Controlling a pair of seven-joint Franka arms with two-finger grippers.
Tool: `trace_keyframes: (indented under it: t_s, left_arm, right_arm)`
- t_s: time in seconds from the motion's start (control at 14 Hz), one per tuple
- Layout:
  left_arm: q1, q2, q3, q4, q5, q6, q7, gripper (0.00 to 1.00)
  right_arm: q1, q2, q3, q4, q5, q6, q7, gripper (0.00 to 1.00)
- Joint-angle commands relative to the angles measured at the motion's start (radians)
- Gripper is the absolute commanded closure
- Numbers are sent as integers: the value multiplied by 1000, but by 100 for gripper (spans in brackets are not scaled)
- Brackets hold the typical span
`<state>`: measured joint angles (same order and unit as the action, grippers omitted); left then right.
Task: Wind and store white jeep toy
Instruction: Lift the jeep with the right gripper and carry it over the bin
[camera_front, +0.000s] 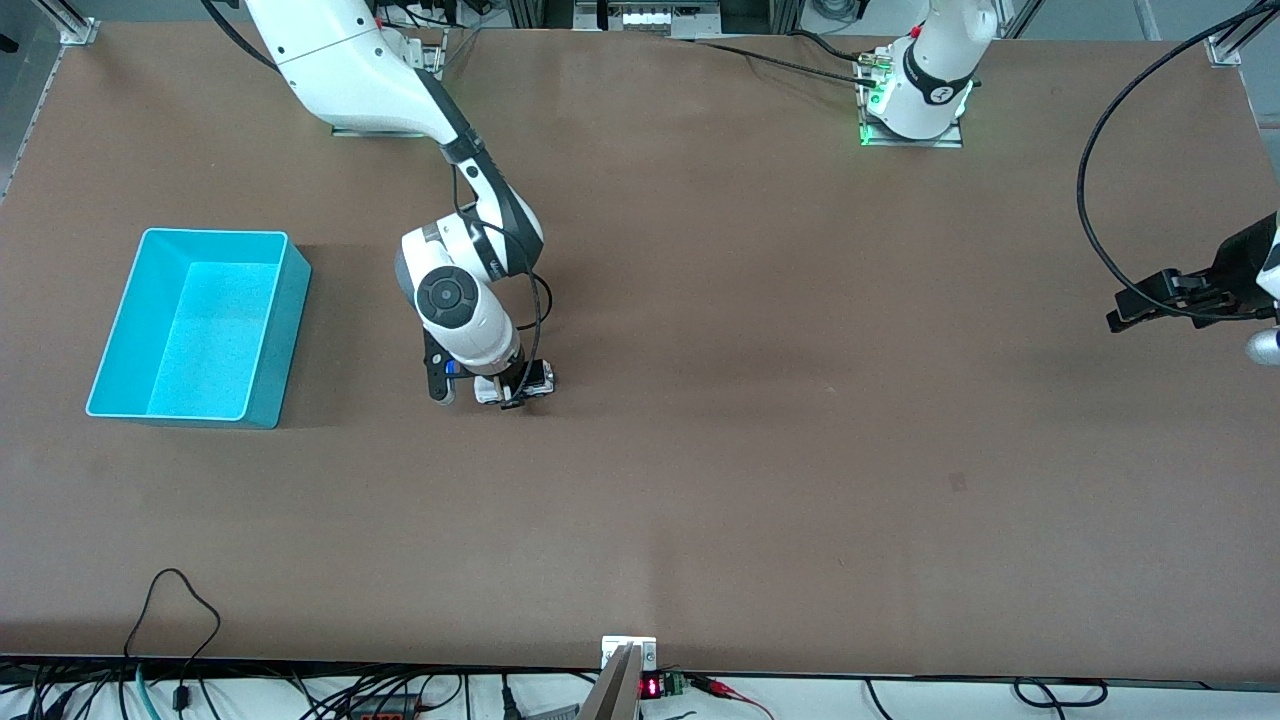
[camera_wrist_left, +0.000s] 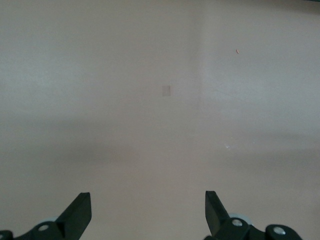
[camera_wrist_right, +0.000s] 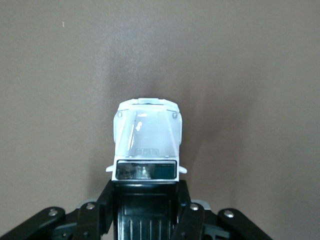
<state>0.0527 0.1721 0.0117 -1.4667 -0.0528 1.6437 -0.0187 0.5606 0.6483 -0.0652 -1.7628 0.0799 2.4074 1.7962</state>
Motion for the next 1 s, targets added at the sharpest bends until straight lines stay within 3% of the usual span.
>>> trace_keyframes:
  t_s: [0.0, 0.21, 0.5, 0.79, 0.93]
  left_arm:
    - [3, -3, 2, -3, -10, 7, -1, 0]
    - [3, -2, 2, -3, -10, 8, -1, 0]
    - [6, 3, 4, 0, -10, 8, -1, 0]
    - [6, 1, 4, -1, -10, 7, -3, 0]
    - [6, 1, 4, -1, -10, 7, -3, 0]
  right_arm:
    - [-34, -42, 4, 9, 0, -111, -127, 100]
    - [-117, -163, 14, -16, 1, -294, -353, 100]
    - [-345, -356, 106, -96, -11, -493, -723, 100]
    - [-523, -498, 111, -141, -25, -631, -1189, 100]
    - [-574, -519, 111, -150, -130, -659, -1358, 100]
